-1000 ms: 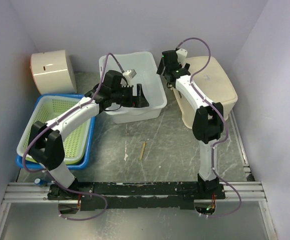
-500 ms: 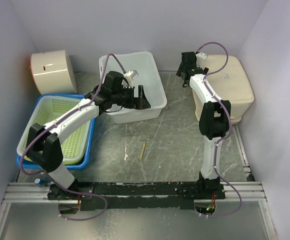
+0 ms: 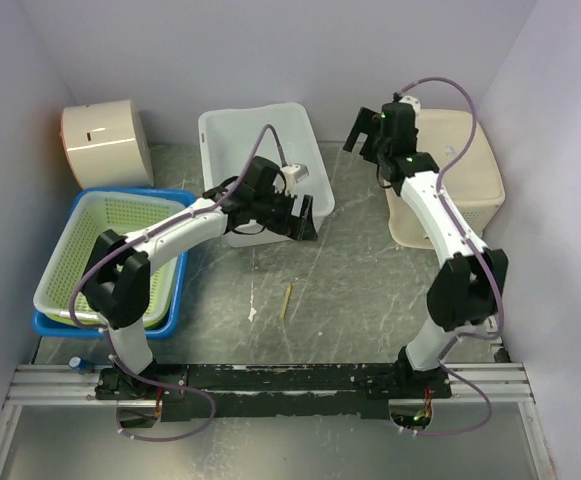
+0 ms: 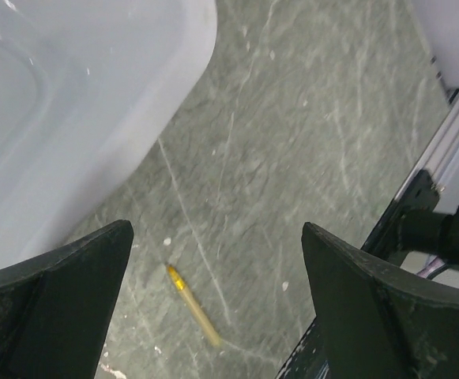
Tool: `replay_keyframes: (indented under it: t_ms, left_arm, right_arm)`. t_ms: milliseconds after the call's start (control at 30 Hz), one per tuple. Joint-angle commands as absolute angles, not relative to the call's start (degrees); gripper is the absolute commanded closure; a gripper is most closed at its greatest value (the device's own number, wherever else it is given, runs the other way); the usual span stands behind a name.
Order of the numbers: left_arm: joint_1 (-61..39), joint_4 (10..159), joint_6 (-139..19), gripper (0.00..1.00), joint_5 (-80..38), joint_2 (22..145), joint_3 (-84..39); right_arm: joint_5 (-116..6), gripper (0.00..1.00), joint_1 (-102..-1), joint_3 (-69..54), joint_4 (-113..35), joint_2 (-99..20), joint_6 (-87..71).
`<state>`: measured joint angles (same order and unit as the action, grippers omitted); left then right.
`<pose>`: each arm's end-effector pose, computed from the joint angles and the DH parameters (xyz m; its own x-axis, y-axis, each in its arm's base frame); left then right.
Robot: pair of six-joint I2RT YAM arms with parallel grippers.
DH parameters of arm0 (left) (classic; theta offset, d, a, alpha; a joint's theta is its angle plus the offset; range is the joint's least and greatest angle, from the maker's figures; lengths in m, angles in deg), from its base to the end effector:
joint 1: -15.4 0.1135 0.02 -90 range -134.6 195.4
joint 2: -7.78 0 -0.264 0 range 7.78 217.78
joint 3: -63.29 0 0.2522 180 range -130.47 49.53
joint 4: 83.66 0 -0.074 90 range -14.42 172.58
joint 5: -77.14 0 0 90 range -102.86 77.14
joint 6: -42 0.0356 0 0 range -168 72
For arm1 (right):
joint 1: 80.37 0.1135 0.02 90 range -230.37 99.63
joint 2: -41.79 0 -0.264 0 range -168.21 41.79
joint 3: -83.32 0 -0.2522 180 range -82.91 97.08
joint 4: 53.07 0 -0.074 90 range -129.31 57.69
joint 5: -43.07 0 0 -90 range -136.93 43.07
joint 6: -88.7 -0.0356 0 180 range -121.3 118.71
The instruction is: Turn the large container upside down
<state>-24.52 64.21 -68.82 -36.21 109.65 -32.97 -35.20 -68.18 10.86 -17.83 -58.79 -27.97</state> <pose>0.3051 -0.2737 0.2819 -0.7336 0.1884 -0.6529 0.6085 0.6098 -0.5078 0.4069 0.0805 0.3520 -0.4281 0.3571 -0.8302 0.1795 0.9339 0.3092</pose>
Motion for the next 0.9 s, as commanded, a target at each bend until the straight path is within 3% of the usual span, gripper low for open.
replay_keyframes:
  t_ms: [0,200,367,633,767,867]
  left_arm:
    - [-26.15,58.60,-64.68,0.00,-37.60,111.21,-31.69]
    - [-28.57,47.72,-60.84,0.00,-37.95,107.16,-31.55]
    - [-28.56,47.29,-62.23,0.00,-31.49,105.33,-42.40]
    - [-24.14,55.61,-70.34,0.01,-17.37,118.06,-53.78]
    - [-23.56,51.46,-68.81,0.01,-19.45,124.55,-56.78]
    - [-24.63,49.79,-65.13,0.00,-22.45,122.75,-51.23]
  right_arm:
    - [-40.64,0.00,-68.33,3.08,-21.63,-51.67,-27.40]
    - [-39.42,0.00,-68.42,-4.52,-20.53,-42.61,-26.01]
    - [-41.51,0.00,-68.42,-6.45,-22.72,-40.95,-23.47]
    - [-42.38,0.00,-68.42,-7.09,-19.17,-42.05,-25.81]
    - [-42.07,0.00,-68.41,-9.28,-17.82,-39.49,-26.77]
    - [-39.63,0.00,-68.54,-11.52,-16.60,-36.73,-25.70]
